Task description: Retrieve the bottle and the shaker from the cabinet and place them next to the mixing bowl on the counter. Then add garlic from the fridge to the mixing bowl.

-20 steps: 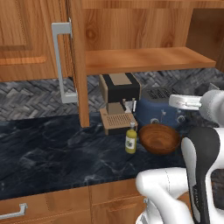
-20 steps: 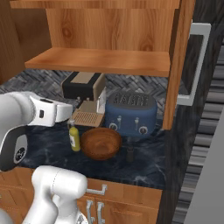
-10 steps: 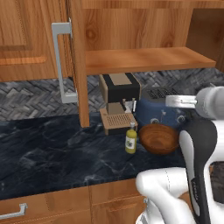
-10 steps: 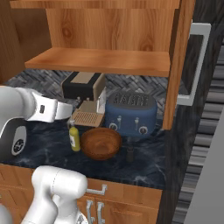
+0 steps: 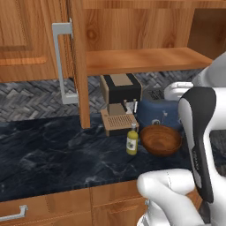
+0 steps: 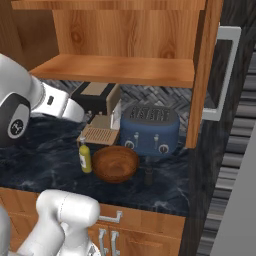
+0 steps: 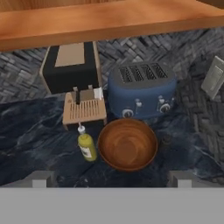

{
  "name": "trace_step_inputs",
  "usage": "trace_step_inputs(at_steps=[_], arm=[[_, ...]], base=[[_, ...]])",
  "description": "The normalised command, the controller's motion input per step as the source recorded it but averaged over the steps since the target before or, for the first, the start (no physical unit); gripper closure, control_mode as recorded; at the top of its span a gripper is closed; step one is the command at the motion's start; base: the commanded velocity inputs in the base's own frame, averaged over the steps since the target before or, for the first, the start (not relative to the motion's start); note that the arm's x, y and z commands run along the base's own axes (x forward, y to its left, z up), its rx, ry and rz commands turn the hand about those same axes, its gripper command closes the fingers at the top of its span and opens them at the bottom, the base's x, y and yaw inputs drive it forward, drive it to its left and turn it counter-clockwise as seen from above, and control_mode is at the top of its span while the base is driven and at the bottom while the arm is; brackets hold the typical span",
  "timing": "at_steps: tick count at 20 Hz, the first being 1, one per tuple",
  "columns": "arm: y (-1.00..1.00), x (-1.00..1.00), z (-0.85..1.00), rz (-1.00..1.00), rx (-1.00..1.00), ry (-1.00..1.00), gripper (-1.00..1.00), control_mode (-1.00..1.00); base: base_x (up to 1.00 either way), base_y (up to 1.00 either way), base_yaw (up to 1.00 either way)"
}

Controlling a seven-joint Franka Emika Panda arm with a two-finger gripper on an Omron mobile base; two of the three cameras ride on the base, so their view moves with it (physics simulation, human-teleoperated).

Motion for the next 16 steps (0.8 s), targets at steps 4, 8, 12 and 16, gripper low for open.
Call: trace_step_inputs(at_steps=[4, 8, 12, 16], arm=[[0.00, 0.00, 0.00, 0.00, 0.00, 0.00, -1.00, 1.00], [0.00, 0.00, 0.00, 0.00, 0.00, 0.00, -1.00, 1.00], [0.00, 0.00, 0.00, 0.00, 0.00, 0.00, -1.00, 1.00], [0.00, 0.00, 0.00, 0.00, 0.00, 0.00, -1.00, 1.00]], base=[[-0.27, 0.05, 0.00], [-0.69, 0.28, 0.04], [-1.00, 0.80, 0.15], [-0.61, 0.77, 0.27]])
